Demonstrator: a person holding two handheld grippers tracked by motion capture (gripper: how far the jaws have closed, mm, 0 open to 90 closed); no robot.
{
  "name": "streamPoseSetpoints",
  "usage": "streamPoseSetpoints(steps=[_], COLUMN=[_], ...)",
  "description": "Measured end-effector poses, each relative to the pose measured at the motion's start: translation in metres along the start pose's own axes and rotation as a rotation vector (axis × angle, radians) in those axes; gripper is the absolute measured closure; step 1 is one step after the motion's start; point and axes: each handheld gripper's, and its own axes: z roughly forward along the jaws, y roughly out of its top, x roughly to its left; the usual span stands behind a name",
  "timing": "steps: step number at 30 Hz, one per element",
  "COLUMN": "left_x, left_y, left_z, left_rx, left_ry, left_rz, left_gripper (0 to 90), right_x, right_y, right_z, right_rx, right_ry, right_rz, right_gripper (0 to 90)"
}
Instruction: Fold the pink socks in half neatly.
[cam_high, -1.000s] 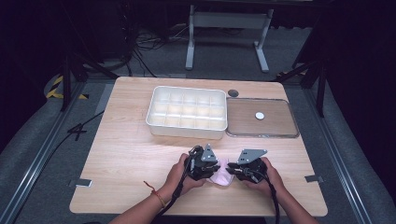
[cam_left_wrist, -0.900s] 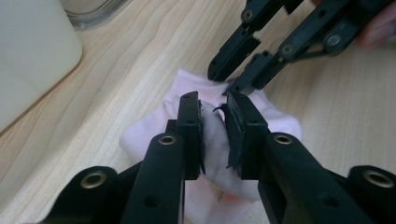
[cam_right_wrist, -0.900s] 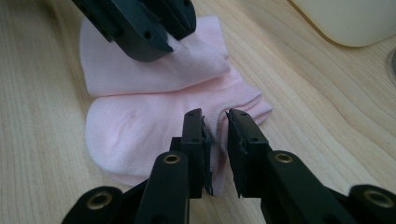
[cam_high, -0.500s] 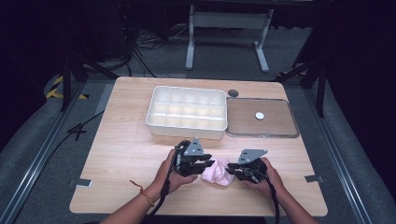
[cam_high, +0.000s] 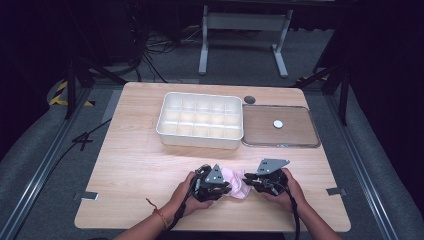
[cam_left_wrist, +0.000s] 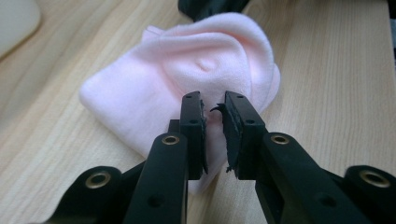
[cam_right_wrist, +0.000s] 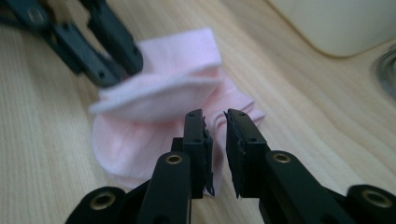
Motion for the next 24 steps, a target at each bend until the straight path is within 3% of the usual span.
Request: streamPoseSetpoints(steps=[3, 4, 11, 12, 16, 22, 24], left_x=[0.000, 0.000, 0.001, 0.001, 0.001, 0.004, 0.005], left_y=[-0.001, -0.001, -0.002, -0.003, -0.004, -0.005, -0.007], left_z=[0.002, 0.002, 0.002, 0.003, 0.002, -0.001, -0.005], left_rx=[0.001, 0.005, -0.004, -0.011, -0.004, -0.008, -0.012], left_ry=[-0.003, -0.006, -0.004, -0.004, -0.005, -0.011, 0.003], left_rz=[0.001, -0.015, -0.020, -0.027, -0.033, -0.043, -0.063], left_gripper=[78.0, 78.1, 78.0, 77.9, 78.0, 76.4, 73.7], right_x=[0.001, 0.005, 0.023, 0.029, 0.031, 0.023, 0.022], right_y=[0.003, 0.008, 0.022, 0.025, 0.024, 0.007, 0.003], right_z=[-0.006, -0.011, -0.008, -0.002, 0.007, 0.021, 0.020], right_rx=[-0.039, -0.081, -0.117, -0.106, -0.067, 0.044, 0.030], right_ry=[-0.009, -0.008, 0.015, 0.023, 0.027, 0.012, 0.025], right_rz=[0.002, -0.007, -0.061, -0.084, -0.092, -0.096, -0.082], right_gripper=[79.9, 80.9, 82.5, 83.2, 83.4, 85.6, 86.4])
